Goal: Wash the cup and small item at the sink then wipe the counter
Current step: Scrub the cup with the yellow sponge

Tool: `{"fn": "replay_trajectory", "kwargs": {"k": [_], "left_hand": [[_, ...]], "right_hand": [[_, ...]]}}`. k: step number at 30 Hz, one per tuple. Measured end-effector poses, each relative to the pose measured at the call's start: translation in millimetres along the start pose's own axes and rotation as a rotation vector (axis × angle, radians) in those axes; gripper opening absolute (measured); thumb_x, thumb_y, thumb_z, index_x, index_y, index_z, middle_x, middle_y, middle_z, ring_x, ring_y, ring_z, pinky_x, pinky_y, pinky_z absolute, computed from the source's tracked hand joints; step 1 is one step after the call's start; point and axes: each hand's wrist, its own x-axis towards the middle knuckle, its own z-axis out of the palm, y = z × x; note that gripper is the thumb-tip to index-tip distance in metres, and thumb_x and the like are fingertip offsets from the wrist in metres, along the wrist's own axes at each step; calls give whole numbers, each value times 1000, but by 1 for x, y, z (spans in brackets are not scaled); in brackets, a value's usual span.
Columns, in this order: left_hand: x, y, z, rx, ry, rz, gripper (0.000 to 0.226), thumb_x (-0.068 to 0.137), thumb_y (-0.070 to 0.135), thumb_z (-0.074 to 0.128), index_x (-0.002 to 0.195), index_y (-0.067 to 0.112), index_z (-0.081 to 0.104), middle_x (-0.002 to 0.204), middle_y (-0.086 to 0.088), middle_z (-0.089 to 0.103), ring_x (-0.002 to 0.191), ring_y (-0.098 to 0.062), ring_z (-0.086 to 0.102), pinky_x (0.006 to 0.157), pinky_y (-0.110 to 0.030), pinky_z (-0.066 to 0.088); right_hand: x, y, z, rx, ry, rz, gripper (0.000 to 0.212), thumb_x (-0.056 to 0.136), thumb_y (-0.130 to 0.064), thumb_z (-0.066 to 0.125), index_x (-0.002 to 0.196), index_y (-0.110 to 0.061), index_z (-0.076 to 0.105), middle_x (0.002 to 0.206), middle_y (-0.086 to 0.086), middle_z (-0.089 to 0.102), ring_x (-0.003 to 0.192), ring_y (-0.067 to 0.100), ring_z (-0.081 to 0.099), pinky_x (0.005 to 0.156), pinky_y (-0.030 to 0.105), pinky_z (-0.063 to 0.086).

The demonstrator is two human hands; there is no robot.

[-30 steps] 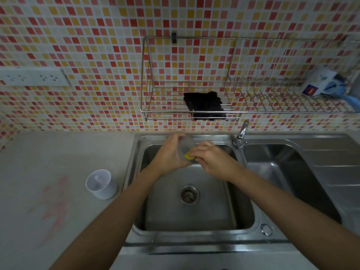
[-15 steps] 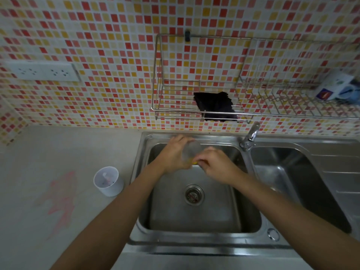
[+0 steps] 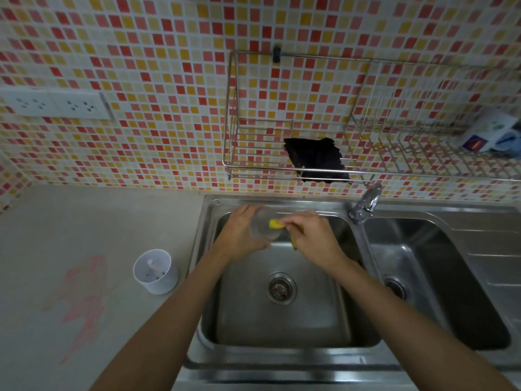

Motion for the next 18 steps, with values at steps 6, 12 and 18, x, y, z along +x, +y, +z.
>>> {"fn": "replay_trajectory", "kwargs": {"k": [6,12,18], "left_hand": [[4,-14,-22,-52,91,-43,85,56,30,89,130,22,47,133,2,51,119,-10,40,105,-34,37],[3,-17,-34,-73,109,-80,86,58,28,89,132,23,45,135,3,50,125,-16,42,106,-39,40],[2,-20,-35,-88,136,-71,85,57,27,89,130,21,47,132,2,52,122,-14,45,104,-37,42]], "right_hand": [[67,-52,-34,161,321,1,20,90,-11,61,108,-15,70,106,-11,65,97,6,57,85,11,42],[151,-43,-15,44,227,132,15,92,-9,59,101,-12,71,108,6,65,94,9,56,91,24,46],[189,-34,9,-144,22,175,19,93,-6,55,101,-8,71,113,8,67,103,21,62,91,31,50]]}}
